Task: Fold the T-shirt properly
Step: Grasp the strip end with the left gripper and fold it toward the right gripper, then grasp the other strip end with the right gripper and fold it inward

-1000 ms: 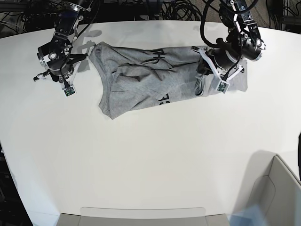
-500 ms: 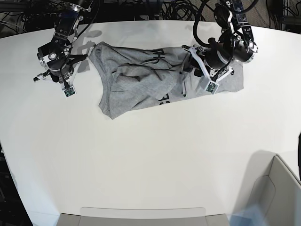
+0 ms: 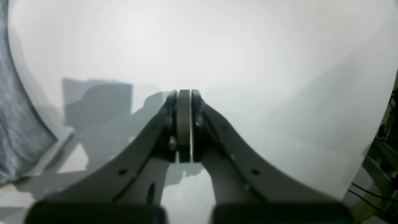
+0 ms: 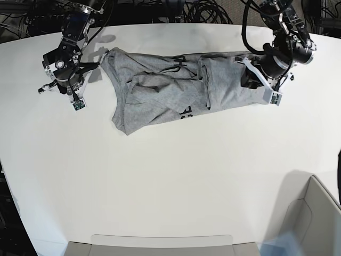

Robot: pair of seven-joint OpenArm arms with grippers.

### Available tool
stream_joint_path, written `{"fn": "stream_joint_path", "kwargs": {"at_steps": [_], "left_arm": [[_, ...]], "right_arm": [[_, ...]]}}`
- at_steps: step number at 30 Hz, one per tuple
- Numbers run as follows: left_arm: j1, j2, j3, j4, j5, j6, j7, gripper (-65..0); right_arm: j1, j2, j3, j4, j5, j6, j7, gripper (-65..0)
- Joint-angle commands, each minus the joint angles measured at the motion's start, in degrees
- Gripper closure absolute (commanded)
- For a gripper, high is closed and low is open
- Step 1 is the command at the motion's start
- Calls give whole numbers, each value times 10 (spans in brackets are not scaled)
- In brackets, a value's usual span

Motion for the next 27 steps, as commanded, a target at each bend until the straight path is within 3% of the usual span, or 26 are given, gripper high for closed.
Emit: {"fn": "stream_joint_path", "kwargs": {"at_steps": [1, 7, 8, 10, 13, 16, 21, 27], "left_arm": [[-1, -9, -7, -2, -11, -1, -4, -90], [1, -29, -7, -81, -11, -1, -6, -56], [1, -29, -7, -92, -11, -1, -6, -56], [1, -29, -5, -106, -11, -1, -7, -55], [1, -29, -5, -114, -11, -1, -7, -56], [-1, -29, -5, -114, -11, -1, -7, -56], [-3, -29, -5, -114, -11, -1, -7, -56], [-3, -29, -4, -115, -11, -1, -7, -56]], "right_arm": [[15, 3, 0, 9, 0, 9, 3, 0], [54, -26, -1, 24, -2, 9, 1, 0], [57, -30, -4, 35, -1, 9, -6, -33], [67, -31, -31, 53, 14, 9, -50, -116], [83, -29, -40, 104, 92, 9, -159, -233], [99, -27, -35, 131, 166, 9, -243, -291], [106, -18, 15, 101, 271, 9, -243, -287], [98, -17, 39, -22, 382, 9, -243, -287]]}}
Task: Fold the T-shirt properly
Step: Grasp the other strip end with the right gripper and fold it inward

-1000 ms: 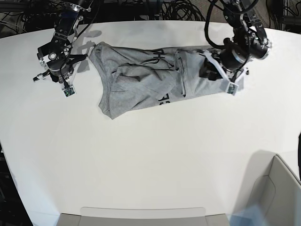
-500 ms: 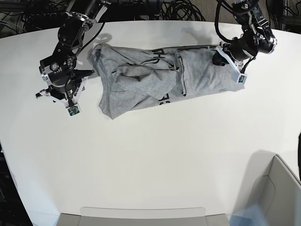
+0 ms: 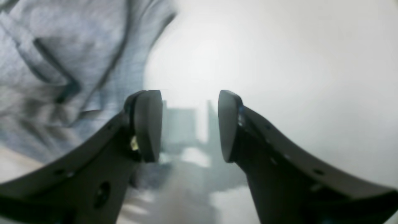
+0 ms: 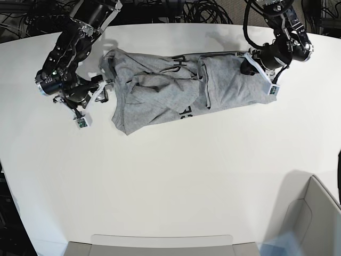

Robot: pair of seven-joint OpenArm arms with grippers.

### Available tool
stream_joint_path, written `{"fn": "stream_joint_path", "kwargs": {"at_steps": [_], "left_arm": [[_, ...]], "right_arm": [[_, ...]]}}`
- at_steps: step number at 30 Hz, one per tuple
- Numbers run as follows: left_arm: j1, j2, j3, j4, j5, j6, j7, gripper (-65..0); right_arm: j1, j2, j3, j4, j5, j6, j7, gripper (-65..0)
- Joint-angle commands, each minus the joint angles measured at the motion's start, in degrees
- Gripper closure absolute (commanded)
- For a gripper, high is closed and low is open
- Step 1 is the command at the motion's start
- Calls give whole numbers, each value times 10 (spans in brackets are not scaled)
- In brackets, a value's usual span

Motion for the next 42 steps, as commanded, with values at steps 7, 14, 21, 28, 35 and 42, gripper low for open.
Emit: {"fn": "stream_joint_path", "kwargs": {"at_steps": [7, 14, 21, 28, 35, 42], "left_arm": [[-3, -3, 0, 7, -7, -1, -5, -56], [0, -10, 0, 7, -7, -1, -5, -56], [-2, -10, 0, 7, -7, -1, -5, -56], [-2, -11, 0, 7, -7, -1, -5, -56], [-3, -11, 0, 9, -9, -1, -3, -56], [-4, -8, 0, 34, -11, -1, 1, -56]], "right_arm": [[8, 25, -3, -131, 90, 9, 1, -287], [11, 31, -8, -244, 90, 9, 1, -287], [7, 22, -90, -296, 90, 9, 1, -287], [1, 9, -112, -298, 90, 9, 1, -280], [17, 9, -113, -298, 83, 9, 1, 0], [56, 34, -90, -293, 87, 9, 1, 0]]}}
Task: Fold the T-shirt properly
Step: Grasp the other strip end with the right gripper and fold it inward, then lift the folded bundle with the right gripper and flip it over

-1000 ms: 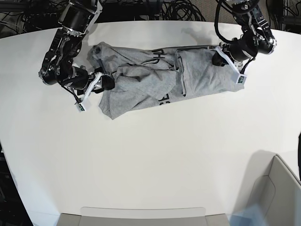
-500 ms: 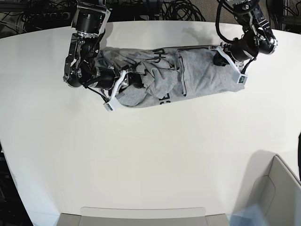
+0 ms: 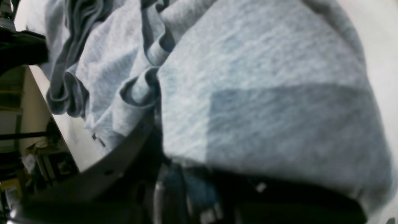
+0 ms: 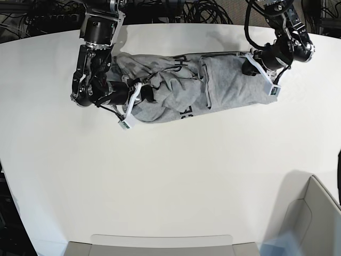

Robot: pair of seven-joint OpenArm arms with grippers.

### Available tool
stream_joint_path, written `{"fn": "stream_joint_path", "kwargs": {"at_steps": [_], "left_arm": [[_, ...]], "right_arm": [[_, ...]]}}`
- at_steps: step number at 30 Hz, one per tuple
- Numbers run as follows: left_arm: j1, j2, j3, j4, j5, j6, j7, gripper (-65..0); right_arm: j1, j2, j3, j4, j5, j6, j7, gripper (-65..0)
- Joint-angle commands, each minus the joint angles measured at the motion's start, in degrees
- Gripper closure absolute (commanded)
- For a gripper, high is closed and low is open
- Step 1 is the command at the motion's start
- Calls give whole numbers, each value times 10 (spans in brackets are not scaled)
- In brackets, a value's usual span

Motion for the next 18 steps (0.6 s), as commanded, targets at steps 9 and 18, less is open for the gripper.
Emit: {"fn": "stream_joint_path", "kwargs": {"at_steps": [9, 18], "left_arm": [[-5, -1, -3, 64, -12, -1, -5, -56], [-1, -7, -4, 64, -7, -1, -5, -56]], "right_arm": [[64, 88, 89, -1, -84, 9, -30, 0], [73, 125, 66, 82, -87, 9, 1, 0]]}}
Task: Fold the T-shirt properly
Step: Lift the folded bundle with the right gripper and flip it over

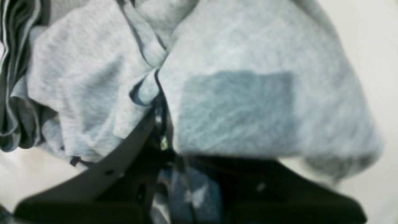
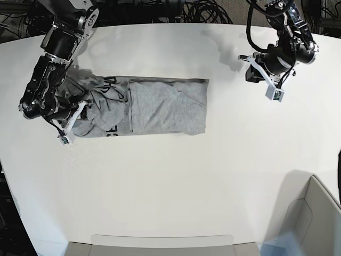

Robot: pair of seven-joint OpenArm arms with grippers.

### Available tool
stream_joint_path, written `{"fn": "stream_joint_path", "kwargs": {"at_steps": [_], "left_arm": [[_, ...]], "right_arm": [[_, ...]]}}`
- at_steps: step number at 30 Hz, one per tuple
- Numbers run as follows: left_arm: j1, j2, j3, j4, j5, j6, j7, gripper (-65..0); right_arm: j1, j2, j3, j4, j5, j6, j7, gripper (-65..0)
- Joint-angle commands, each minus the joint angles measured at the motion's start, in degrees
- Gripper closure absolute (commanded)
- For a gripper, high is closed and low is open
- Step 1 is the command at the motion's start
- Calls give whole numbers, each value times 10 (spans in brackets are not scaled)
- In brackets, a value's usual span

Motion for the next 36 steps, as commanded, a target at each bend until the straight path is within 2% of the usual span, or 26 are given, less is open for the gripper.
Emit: {"fn": "stream_joint_path", "kwargs": {"at_steps": [1, 3, 7, 12, 14, 16, 19, 23, 25, 28, 32, 36], "left_arm": [[-1, -7, -3, 10, -8, -1, -4, -56], [0, -7, -3, 9, -8, -1, -4, -56], [11, -18, -3, 9, -7, -1, -4, -57], [22, -40, -4, 7, -7, -1, -4, -57], [25, -45, -4, 7, -7, -1, -4, -57], [26, -47, -4, 7, -7, -1, -4, -57], [45, -62, -4, 7, -7, -1, -3, -57], [59, -63, -4, 7, -7, -1, -8, -57], [59, -63, -4, 7, -7, -1, -8, -57], [59, -63, -4, 7, -7, -1, -8, -57], [59, -63, -4, 7, -7, -1, -8, -57], [59, -63, -3, 7, -7, -1, -8, -57]], "right_arm": [[7, -3, -23, 34, 24, 9, 9, 0], [-8, -16, -60, 84, 24, 0, 13, 0], [-28, -39, -142, 179, 23, -106, 13, 0], [-34, -42, -290, 230, 23, -257, 14, 0], [-33, -41, -348, 231, 23, -312, 33, 0], [-31, -40, -395, 228, 23, -356, 49, 0], [-19, -42, -463, 207, 23, -405, 57, 0], [17, -53, -524, 137, 23, -454, 58, 0], [30, -59, -539, 112, 23, -468, 58, 0], [39, -63, -563, 96, 27, -470, 58, 0], [40, -79, -589, 97, 24, -470, 58, -124], [54, -83, -635, 94, 23, -473, 58, -219]]}}
